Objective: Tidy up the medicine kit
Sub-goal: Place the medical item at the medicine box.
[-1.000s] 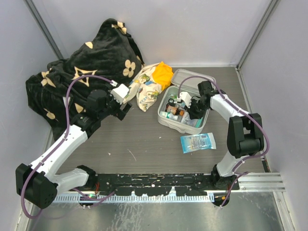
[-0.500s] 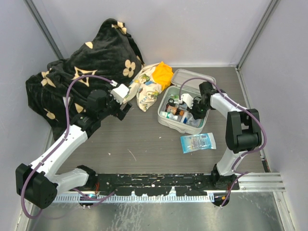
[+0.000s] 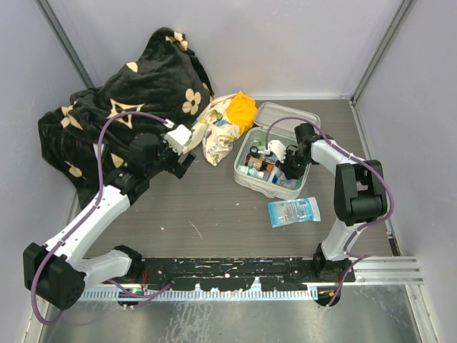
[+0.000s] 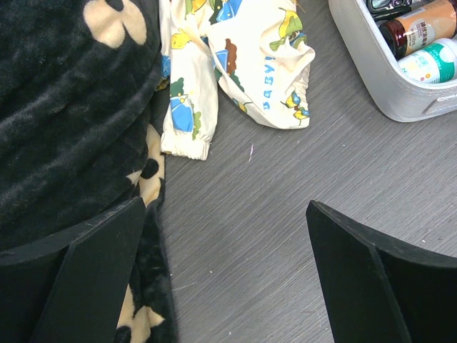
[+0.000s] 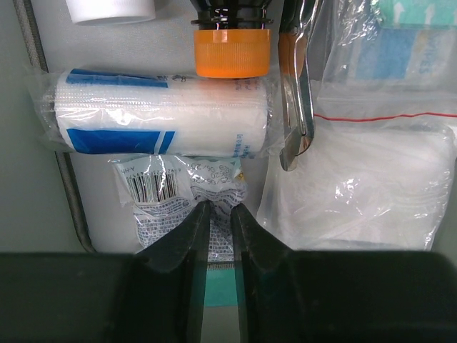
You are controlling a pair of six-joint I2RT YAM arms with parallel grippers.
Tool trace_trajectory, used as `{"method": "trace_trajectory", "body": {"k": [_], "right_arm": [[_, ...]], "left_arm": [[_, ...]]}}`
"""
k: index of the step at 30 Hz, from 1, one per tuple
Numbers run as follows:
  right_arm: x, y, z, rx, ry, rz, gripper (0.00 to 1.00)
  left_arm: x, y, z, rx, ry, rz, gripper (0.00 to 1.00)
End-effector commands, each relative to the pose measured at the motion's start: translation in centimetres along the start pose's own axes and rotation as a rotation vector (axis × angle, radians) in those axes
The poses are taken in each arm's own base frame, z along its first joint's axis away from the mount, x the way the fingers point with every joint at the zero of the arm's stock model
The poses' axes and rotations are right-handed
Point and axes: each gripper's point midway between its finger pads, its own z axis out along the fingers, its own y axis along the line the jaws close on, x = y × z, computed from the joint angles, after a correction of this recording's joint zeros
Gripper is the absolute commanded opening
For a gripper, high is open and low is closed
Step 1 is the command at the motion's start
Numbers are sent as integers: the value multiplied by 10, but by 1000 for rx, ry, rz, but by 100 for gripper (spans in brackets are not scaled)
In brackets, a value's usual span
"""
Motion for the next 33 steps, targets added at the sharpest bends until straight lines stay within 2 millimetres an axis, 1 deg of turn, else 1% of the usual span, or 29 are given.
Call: {"method": "trace_trajectory", "body": {"k": [1,4,9,15,18,21,24,26,30,33], "right_arm": [[0,0,-2,5,2,9,28],[-5,-1,-10,17,-9,4,34],[-15,-6,-26,44,-30,-1,49],[-35,-9,-48,79,-91,18,70],[-45,-8,-59,95,-130,35,76],[-54,-5,-68,102,-170,55,78],[-62,6,-74,85,-217,69,77],[-64,13,-74,82,-230,76,77],[-63,22,-68,109,-215,95,76],[-59,27,-60,121,-195,87,75]], "left_arm": [[-18,7,-3,-20,-66,2,98],[-18,7,-3,-20,-67,4,98],[-17,7,-3,-19,-68,6,98],[-16,6,-4,-13,-59,16,98],[-16,5,-3,-6,-54,18,98],[-15,4,-2,1,-51,19,98],[-15,3,-2,3,-55,20,98],[-16,4,-2,1,-59,20,98],[-16,4,-2,-1,-58,21,98],[-14,3,-3,2,-56,24,98]]}}
